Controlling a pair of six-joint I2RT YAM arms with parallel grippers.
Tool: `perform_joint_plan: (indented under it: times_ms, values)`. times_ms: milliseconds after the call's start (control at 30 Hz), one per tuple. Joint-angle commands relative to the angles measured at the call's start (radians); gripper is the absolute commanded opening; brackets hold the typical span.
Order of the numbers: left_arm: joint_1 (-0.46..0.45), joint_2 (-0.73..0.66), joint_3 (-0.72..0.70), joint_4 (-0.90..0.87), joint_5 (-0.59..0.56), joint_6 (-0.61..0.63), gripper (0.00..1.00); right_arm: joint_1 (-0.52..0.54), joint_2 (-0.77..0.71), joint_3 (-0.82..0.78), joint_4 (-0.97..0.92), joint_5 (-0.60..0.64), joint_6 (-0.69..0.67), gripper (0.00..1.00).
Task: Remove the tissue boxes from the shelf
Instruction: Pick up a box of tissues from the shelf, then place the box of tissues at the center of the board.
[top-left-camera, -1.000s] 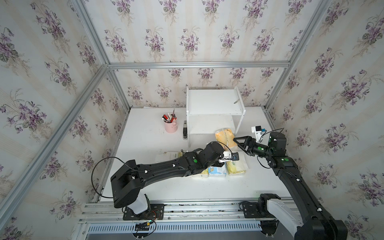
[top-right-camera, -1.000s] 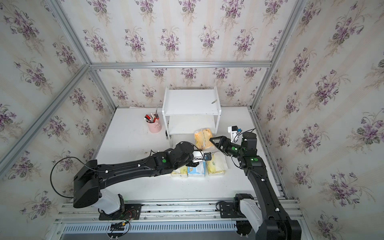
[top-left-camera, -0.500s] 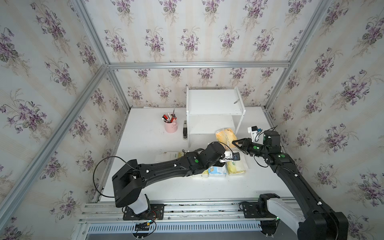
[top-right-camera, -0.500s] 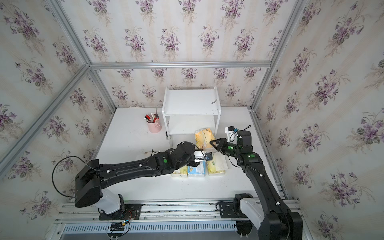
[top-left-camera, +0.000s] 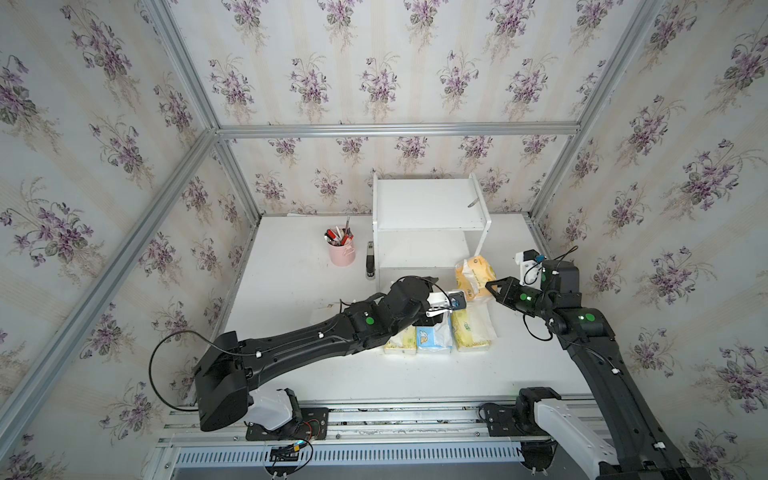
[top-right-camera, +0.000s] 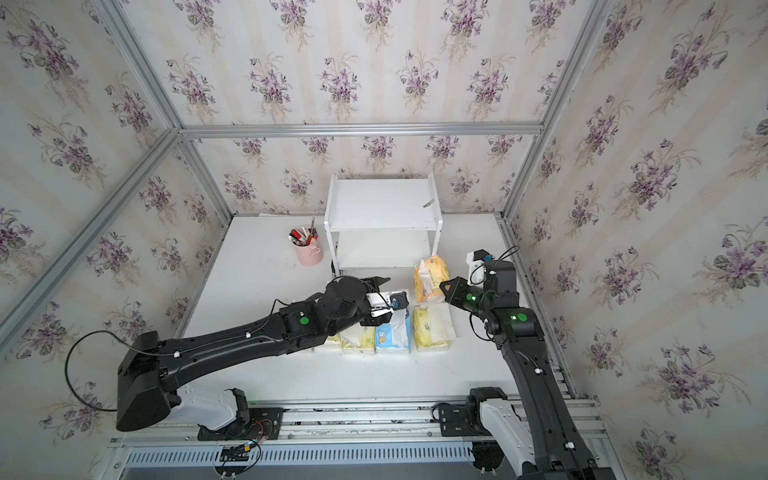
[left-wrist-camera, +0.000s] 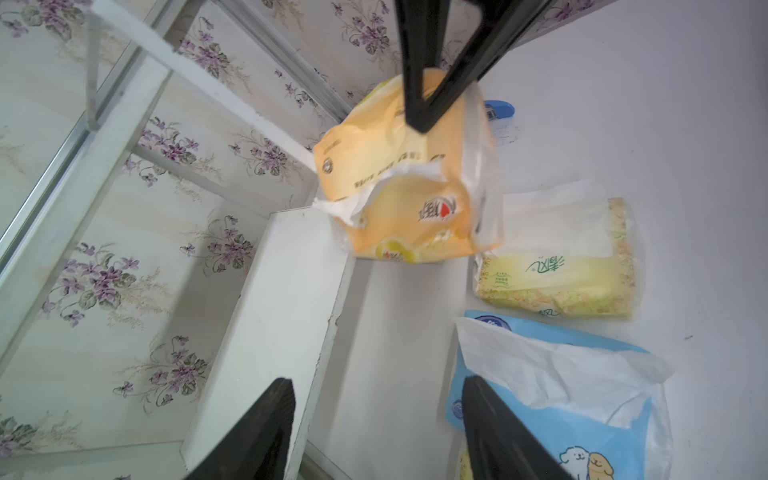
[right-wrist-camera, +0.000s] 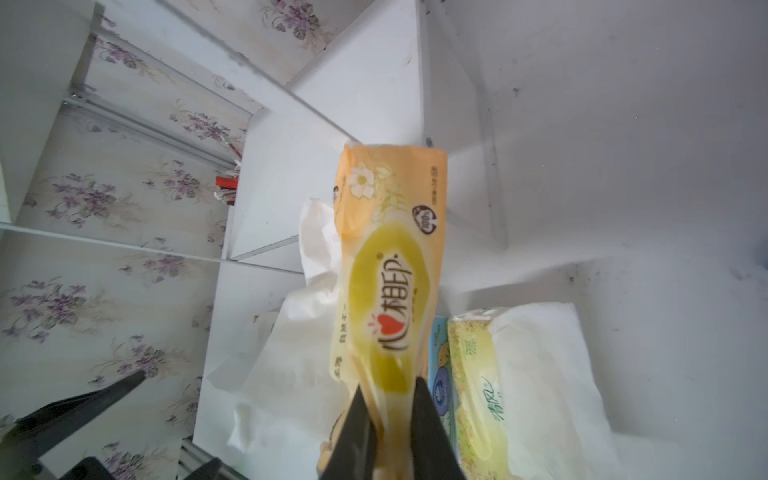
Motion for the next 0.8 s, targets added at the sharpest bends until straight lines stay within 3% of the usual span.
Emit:
perform_joint_plan:
  times_ms: [0,200,367,533,767]
  values:
    - [0.040,-0.059,-0.026,0.014,0.024,-0.074,0.70,-0.001,-0.030,0.034,-0.127,0.158,-0.035,0.02]
    - [0.140,-0.128,-0.081,0.036,0.030,-0.191,0.77,-0.001,-0.080,0.048,-0.224,0.281,-0.040,0.02]
    - [0.236,-0.187,-0.132,0.071,0.036,-0.310,0.86,-0.001,-0.055,0.033,-0.206,0.321,-0.047,0.02]
    - [0.291,-0.222,-0.159,0.066,0.052,-0.359,0.89,-0.001,0.010,0.025,-0.206,0.439,-0.085,0.02]
    - [0.306,-0.198,-0.135,0.032,0.029,-0.365,0.89,-0.002,0.049,-0.047,-0.135,0.409,-0.080,0.04]
